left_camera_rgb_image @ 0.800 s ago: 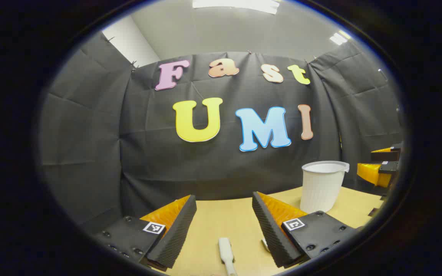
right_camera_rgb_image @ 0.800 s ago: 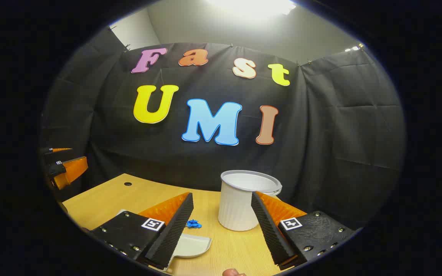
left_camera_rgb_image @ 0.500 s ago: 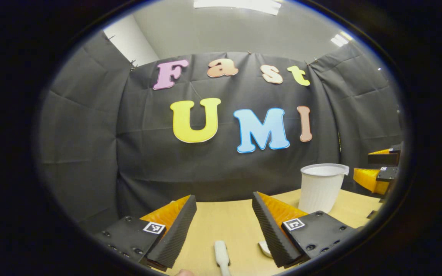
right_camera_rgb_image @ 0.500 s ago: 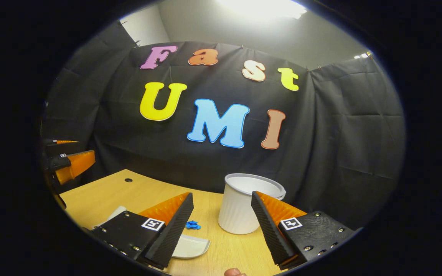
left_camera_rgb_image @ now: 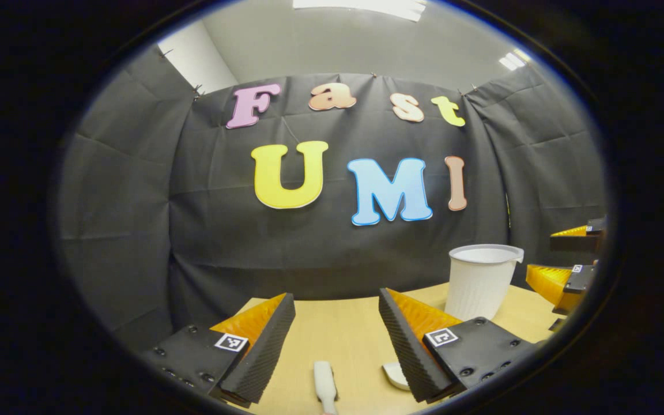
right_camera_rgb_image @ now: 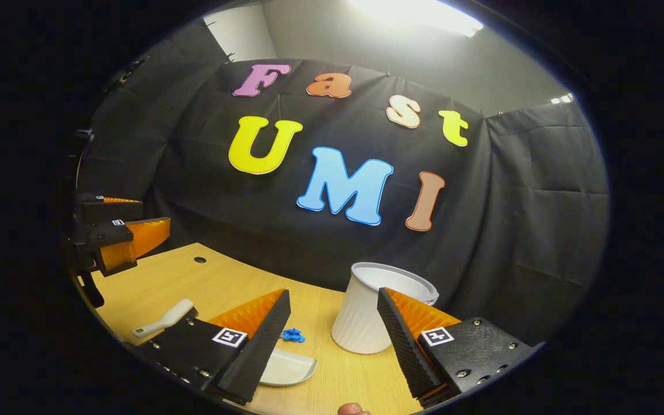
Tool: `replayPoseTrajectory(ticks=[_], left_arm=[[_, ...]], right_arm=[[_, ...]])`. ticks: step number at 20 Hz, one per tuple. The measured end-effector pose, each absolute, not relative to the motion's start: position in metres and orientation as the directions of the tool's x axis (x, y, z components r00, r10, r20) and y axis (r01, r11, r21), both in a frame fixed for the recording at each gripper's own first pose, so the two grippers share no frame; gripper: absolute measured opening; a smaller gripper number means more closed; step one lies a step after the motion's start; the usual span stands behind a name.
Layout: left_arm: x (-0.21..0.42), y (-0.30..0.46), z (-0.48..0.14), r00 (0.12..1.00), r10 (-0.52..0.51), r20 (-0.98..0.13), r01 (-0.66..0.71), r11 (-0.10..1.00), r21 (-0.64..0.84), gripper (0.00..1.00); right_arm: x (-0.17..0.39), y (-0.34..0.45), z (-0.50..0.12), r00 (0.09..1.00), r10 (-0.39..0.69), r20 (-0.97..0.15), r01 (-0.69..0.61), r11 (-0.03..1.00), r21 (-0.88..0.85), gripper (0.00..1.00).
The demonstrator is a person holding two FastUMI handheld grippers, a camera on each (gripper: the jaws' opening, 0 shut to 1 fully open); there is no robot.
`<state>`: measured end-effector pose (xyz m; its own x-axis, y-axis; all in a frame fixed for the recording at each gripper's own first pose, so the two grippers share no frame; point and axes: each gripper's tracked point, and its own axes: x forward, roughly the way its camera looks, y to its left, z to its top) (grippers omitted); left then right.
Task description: Pick up the small broom and dustpan from the desktop, sweep the trash into the dustpan with the broom, and then empty the trash into the garbage bin.
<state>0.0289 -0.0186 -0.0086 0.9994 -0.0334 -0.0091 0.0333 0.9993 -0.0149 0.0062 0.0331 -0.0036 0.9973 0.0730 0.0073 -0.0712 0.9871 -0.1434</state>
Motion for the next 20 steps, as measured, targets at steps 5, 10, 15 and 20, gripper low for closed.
replayPoseTrajectory(ticks=[5, 10, 15, 20], left_arm=[[0.032, -0.017, -0.027, 0.997, -0.053, -0.055, 0.053, 0.999, 0.001, 0.95], [0.033, -0.015, -0.059, 0.986, -0.072, -0.148, 0.076, 0.997, 0.025, 0.96], [0.037, -0.012, -0.106, 0.959, -0.095, -0.267, 0.108, 0.994, 0.032, 0.91], [0.035, -0.008, -0.154, 0.916, -0.108, -0.386, 0.114, 0.993, -0.008, 0.96]], right_arm=[[0.009, 0.049, -0.015, 0.994, 0.099, -0.041, -0.104, 0.986, -0.128, 0.94], [0.006, 0.071, -0.041, 0.982, 0.133, -0.135, -0.149, 0.983, -0.112, 0.94], [0.002, 0.085, -0.077, 0.955, 0.122, -0.271, -0.146, 0.987, -0.071, 0.94], [-0.005, 0.086, -0.119, 0.906, 0.074, -0.417, -0.09, 0.996, -0.019, 0.95]])
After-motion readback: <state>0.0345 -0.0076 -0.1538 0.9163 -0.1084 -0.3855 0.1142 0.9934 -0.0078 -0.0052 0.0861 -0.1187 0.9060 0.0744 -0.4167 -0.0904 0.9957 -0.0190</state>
